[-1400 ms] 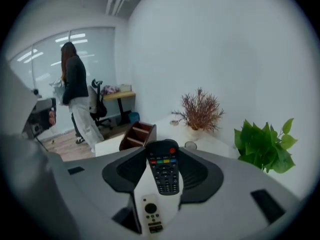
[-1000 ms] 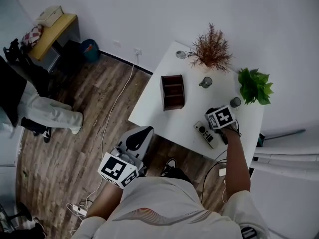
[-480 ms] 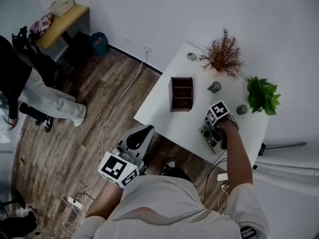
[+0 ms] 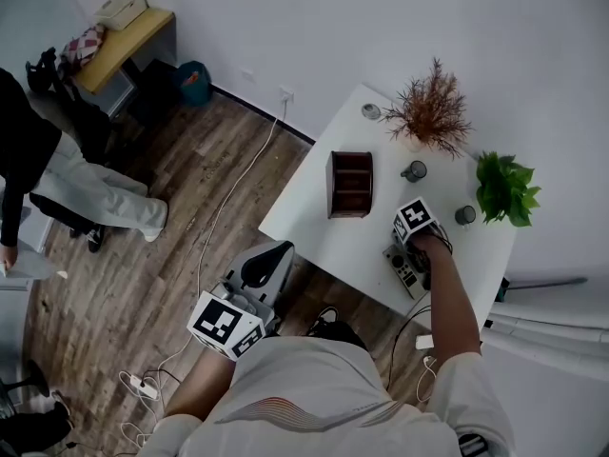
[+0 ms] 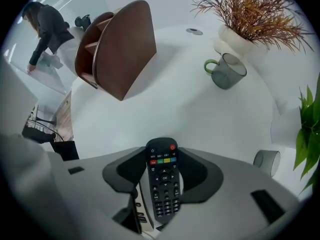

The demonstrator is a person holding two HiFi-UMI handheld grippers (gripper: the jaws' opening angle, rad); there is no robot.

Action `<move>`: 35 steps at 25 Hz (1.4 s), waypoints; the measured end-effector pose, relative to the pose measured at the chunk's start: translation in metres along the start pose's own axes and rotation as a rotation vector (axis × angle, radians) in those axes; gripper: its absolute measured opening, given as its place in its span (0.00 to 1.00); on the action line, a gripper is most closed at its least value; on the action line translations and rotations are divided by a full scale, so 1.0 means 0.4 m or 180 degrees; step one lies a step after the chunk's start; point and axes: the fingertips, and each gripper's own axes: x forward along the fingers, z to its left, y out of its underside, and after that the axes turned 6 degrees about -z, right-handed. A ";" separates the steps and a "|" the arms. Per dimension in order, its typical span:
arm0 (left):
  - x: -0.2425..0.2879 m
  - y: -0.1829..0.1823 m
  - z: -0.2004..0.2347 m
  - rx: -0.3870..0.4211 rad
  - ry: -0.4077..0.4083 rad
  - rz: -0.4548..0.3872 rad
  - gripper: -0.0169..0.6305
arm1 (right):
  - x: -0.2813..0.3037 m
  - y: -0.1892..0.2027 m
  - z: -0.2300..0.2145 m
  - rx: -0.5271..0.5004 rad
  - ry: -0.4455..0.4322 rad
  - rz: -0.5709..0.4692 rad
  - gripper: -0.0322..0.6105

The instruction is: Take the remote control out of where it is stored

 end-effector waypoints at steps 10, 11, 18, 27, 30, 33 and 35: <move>0.010 -0.009 -0.020 0.0022 0.0129 0.0007 0.04 | -0.159 -0.040 0.003 0.0316 0.0165 -0.1008 0.39; 0.011 -0.012 -0.023 0.0027 0.0145 0.0001 0.04 | -0.193 -0.046 0.010 0.0375 0.0154 -0.1193 0.39; 0.028 -0.033 -0.052 0.0085 0.0308 -0.0033 0.04 | -0.424 -0.068 0.121 0.0540 0.0055 -0.2484 0.14; 0.053 -0.053 -0.099 0.0182 0.0530 -0.0061 0.04 | -0.639 -0.059 0.266 0.0578 -0.0037 -0.3698 0.07; 0.056 -0.064 -0.106 0.0217 0.0577 -0.0069 0.04 | -0.695 -0.052 0.295 0.0580 -0.0021 -0.4025 0.07; 0.058 -0.079 -0.108 0.0247 0.0611 -0.0094 0.04 | -0.751 -0.047 0.317 0.0565 0.0054 -0.4299 0.07; 0.058 -0.089 -0.109 0.0261 0.0632 -0.0120 0.04 | -0.786 -0.047 0.330 0.0504 0.0156 -0.4425 0.07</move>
